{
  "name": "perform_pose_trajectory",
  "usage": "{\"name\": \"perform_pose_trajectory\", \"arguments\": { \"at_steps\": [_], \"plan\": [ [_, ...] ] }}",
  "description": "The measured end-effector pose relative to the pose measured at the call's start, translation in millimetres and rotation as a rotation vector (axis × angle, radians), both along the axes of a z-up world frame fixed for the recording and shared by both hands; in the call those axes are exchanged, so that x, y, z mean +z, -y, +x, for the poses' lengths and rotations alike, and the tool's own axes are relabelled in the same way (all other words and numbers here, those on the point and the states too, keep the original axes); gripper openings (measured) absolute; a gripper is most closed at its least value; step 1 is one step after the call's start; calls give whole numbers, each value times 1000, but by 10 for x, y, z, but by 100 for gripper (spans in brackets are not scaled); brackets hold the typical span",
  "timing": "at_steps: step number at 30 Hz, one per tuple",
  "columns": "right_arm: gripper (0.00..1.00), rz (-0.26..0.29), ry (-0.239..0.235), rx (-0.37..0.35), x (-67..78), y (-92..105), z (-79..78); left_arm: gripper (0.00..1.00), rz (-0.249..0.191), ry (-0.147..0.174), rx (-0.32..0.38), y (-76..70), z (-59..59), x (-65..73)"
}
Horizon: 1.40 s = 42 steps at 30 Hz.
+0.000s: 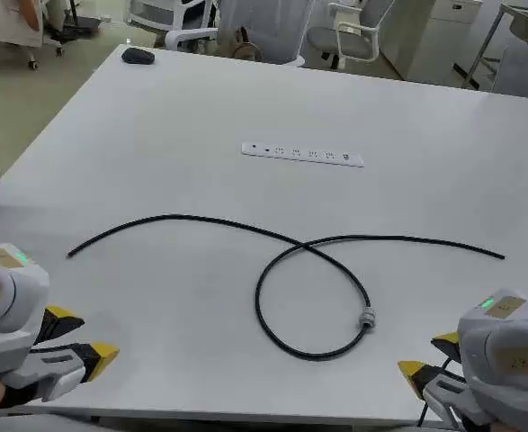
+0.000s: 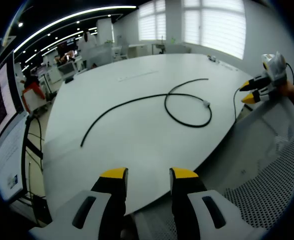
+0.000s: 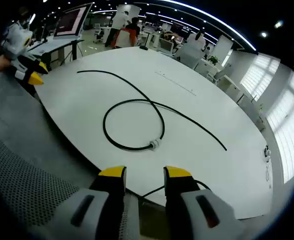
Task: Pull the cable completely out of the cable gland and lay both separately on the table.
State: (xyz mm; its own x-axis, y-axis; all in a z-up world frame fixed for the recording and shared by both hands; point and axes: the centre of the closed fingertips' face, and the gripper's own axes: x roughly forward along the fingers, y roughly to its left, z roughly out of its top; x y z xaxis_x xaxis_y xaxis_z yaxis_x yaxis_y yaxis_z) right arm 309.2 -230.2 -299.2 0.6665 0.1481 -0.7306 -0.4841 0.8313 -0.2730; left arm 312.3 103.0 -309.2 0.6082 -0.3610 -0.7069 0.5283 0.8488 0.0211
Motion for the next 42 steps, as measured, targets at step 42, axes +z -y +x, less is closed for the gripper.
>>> {"name": "perform_pose_trajectory", "arguments": {
  "at_steps": [42],
  "plan": [
    [21,0,-22,15,-30,-25,-29,31,2,-17,-10,5,-24,-25]
  ]
}}
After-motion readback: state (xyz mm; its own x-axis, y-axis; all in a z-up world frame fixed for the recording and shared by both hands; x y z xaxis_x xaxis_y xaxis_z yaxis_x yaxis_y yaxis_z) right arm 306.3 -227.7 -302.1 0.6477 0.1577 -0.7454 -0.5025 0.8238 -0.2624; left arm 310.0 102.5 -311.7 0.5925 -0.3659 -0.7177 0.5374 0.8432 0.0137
